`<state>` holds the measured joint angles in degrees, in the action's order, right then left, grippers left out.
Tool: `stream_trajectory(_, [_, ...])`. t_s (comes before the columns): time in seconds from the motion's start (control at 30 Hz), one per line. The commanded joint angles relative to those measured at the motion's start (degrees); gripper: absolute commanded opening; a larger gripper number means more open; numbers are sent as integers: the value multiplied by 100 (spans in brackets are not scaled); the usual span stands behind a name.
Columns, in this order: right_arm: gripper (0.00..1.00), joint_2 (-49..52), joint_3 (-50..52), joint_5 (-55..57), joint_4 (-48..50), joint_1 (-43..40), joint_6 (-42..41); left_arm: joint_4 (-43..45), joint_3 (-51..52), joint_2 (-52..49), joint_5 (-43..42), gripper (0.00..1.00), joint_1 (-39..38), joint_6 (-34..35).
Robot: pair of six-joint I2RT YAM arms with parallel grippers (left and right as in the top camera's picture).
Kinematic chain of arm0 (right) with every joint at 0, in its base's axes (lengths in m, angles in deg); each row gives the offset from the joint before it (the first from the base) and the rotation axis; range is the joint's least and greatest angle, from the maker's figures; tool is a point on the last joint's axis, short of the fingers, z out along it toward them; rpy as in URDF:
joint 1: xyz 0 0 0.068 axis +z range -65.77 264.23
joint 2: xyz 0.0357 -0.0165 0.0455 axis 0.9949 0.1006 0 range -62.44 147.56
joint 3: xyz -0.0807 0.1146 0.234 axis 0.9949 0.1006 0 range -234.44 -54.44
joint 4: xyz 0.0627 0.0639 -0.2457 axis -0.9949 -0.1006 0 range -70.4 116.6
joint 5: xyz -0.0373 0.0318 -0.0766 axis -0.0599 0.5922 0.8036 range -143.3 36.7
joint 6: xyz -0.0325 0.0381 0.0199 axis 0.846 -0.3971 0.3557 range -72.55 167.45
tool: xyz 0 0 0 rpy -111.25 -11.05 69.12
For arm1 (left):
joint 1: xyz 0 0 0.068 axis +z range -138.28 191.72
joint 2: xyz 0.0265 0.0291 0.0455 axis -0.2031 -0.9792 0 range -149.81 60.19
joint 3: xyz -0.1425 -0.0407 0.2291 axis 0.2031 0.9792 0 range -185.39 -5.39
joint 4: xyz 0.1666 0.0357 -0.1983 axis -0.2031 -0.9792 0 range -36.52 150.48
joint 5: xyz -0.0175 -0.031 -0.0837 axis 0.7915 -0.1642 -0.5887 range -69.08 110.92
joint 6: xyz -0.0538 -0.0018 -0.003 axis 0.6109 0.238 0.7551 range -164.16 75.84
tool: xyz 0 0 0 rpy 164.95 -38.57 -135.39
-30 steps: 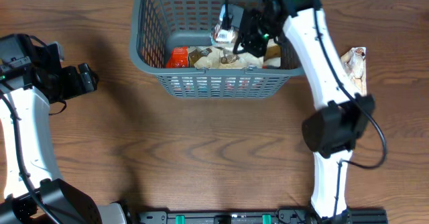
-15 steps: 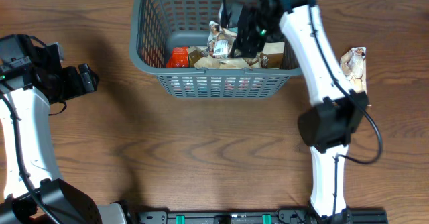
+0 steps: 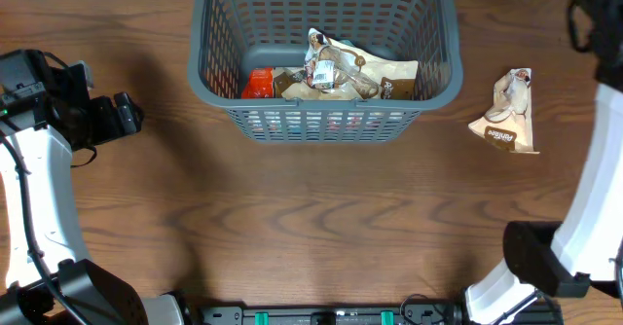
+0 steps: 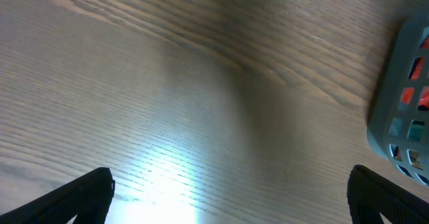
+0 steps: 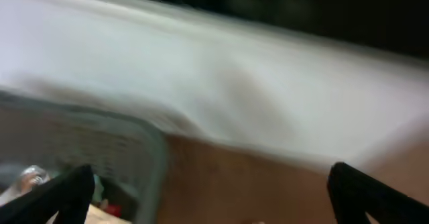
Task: Pack container
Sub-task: 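Return the right gripper to the last Pantree bag and grasp it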
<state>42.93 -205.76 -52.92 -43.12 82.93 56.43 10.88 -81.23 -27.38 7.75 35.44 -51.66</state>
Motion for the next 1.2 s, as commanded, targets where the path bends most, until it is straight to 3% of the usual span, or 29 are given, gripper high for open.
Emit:
stream_trajectory(0.0, [99,444,310,647,-367,-546,-2033,-26,0,35,-15,98,-9,-35])
stream_trajectory(0.33, [99,1143,2153,422,-129,-1147,-2345,-46,0,35,-15,99,-9,-33])
stream_trajectory(0.73, [99,1456,4791,426,1344,-1547,-2286,-96,0,35,-15,99,-9,-33])
stream_trajectory(1.17, [99,1480,6041,208,2638,-2074,-1552,-94,0,35,-17,98,-9,-7])
